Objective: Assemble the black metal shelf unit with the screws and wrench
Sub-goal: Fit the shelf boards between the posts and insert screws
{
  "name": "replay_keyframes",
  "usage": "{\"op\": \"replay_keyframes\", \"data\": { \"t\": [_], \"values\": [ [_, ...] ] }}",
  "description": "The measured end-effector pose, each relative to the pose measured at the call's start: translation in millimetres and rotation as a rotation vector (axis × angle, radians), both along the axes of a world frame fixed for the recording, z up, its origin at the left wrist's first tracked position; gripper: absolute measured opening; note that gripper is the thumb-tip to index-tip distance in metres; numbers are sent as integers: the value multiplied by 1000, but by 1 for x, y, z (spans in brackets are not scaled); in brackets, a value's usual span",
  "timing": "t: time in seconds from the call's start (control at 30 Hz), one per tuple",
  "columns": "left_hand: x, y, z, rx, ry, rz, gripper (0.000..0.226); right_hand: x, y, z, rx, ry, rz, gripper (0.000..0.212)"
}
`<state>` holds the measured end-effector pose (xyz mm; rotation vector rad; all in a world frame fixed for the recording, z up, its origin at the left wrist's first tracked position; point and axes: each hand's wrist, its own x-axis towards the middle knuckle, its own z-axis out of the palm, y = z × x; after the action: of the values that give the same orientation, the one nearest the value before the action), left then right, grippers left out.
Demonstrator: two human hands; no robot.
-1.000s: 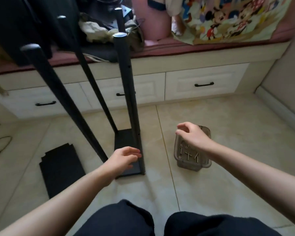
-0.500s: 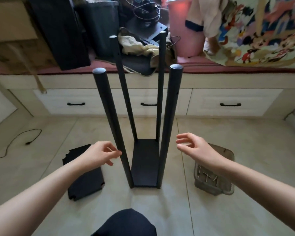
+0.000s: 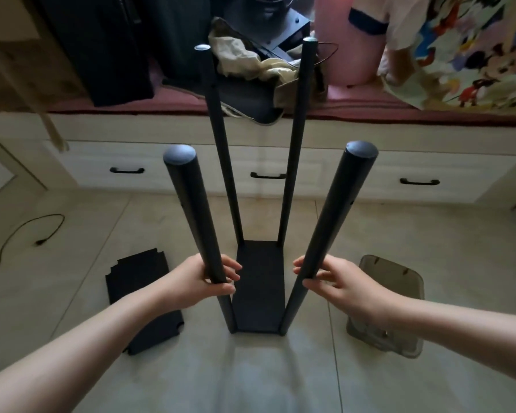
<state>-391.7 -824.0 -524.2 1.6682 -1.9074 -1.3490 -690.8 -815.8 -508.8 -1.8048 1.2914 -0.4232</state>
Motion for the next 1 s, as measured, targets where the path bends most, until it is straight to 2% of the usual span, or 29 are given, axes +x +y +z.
{"op": "replay_keyframes", "data": {
  "t": [0.3,0.47,0.63,0.8,0.9,1.0],
  "values": [
    [-10,26,0,-93,-24,10,21,12,1,-6,-86,-12,-65,27],
    [-22,38,6,-124,-104,3,9,15,-4,-6,-118,1,-119,35],
    [-48,49,5,-73,-85,-54,11,7,-12,-2,-228,5,-190,27],
    [-82,54,2,-108,-137,-146,14,-5,-22,5,-320,57,-280,32],
    [-102,53,7,-115,-156,-201,20,-12,-26,2,-372,69,-356,17],
    [-122,50,13,-110,-119,-238,22,-18,-27,-3,-314,9,-477,5]
  ]
}}
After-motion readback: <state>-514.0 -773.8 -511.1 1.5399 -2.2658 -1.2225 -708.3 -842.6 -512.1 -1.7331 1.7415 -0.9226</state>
